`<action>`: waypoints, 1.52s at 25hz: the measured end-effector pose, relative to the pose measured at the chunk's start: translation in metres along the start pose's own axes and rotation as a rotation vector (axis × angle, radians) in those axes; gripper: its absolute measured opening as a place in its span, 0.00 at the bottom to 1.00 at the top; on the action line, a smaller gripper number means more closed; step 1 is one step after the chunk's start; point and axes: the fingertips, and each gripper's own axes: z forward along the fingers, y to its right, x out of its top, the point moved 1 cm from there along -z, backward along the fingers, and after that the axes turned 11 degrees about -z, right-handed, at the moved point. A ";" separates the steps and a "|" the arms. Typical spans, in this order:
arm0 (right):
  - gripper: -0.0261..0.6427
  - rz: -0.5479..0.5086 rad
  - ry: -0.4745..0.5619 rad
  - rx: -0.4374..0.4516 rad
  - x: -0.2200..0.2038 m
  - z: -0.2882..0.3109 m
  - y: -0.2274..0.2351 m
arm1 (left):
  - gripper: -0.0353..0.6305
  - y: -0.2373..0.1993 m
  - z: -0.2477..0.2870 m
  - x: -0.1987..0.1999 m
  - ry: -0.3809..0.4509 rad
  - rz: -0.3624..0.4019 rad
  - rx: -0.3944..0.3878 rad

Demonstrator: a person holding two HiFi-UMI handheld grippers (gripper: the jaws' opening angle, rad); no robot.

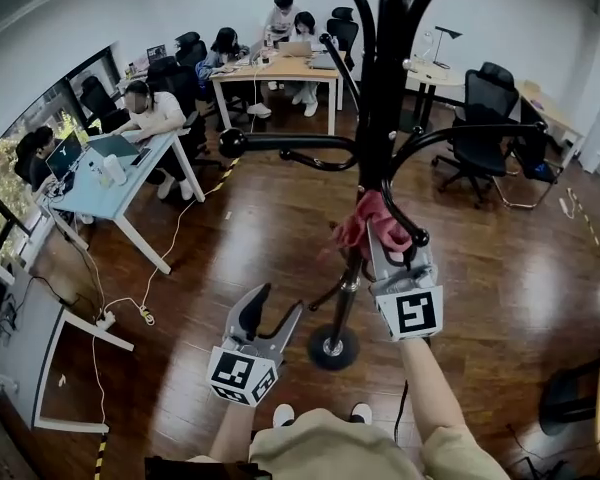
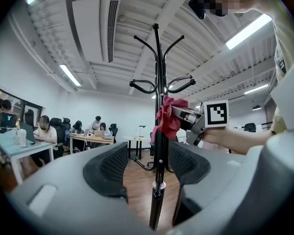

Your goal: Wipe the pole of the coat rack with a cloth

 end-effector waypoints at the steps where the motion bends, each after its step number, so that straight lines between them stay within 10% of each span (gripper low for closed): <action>1: 0.10 0.003 -0.015 -0.003 -0.009 -0.003 -0.007 | 0.42 -0.003 -0.001 0.000 0.001 -0.001 0.009; 14: 0.09 0.162 -0.351 -0.071 -0.159 -0.058 -0.100 | 0.41 -0.014 0.001 -0.004 -0.005 0.002 0.032; 23: 0.11 0.221 -0.507 0.071 -0.241 -0.080 -0.166 | 0.41 -0.010 0.004 0.000 -0.002 0.012 0.012; 38: 0.11 0.268 -0.518 0.047 -0.189 -0.111 -0.119 | 0.41 -0.002 0.011 0.002 -0.010 0.015 0.001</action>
